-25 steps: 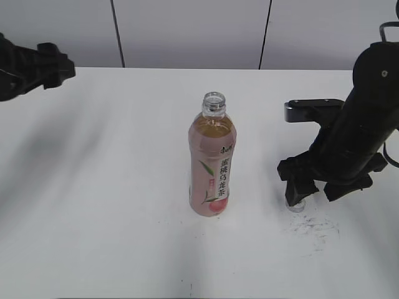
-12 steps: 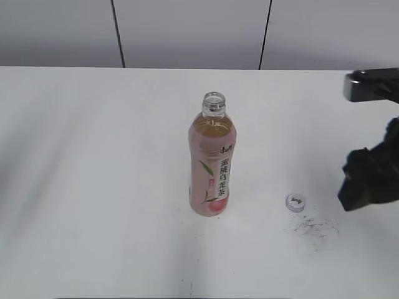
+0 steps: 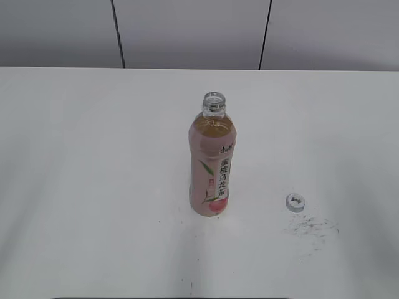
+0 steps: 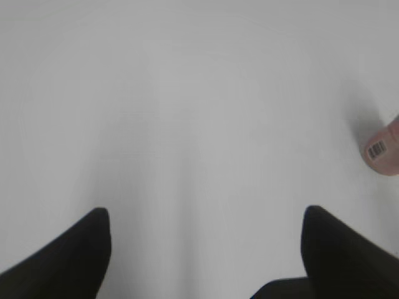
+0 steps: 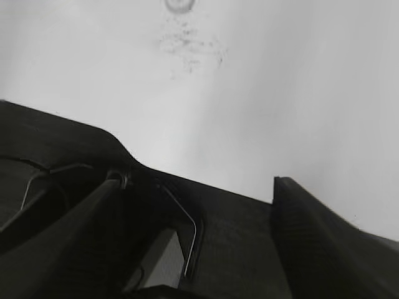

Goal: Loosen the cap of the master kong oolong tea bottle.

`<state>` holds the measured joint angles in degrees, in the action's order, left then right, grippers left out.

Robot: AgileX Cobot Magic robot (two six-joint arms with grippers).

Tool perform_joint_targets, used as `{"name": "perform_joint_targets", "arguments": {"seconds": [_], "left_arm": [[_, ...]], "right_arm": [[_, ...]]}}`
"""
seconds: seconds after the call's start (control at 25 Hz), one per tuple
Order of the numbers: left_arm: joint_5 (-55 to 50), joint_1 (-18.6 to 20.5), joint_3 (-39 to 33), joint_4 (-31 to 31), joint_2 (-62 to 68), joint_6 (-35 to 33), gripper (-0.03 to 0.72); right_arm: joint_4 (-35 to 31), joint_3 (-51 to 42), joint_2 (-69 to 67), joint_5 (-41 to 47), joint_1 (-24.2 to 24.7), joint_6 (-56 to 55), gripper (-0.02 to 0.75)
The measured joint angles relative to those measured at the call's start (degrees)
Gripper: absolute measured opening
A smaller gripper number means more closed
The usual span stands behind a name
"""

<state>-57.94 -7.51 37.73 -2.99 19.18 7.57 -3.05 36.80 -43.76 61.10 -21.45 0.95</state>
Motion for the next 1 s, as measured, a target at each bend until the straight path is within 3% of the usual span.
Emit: {"name": "perform_joint_targets", "arguments": {"seconds": [0.2,0.68,1.0], "left_arm": [[-0.51,0.0,-4.98,2.04,-8.84,-5.7,0.552],[-0.81,0.0,-5.58,2.46,-18.18,-6.64,0.508],[-0.95,0.02,-5.58,2.99,-19.48,-6.92,0.5]], "right_arm": [[1.7,-1.95,13.61,0.14,0.0,0.39,0.554],[3.05,-7.33,41.63,1.64,0.0,3.78,0.554],[2.62,-7.39,44.14,1.87,-0.07,3.84,0.554]]}}
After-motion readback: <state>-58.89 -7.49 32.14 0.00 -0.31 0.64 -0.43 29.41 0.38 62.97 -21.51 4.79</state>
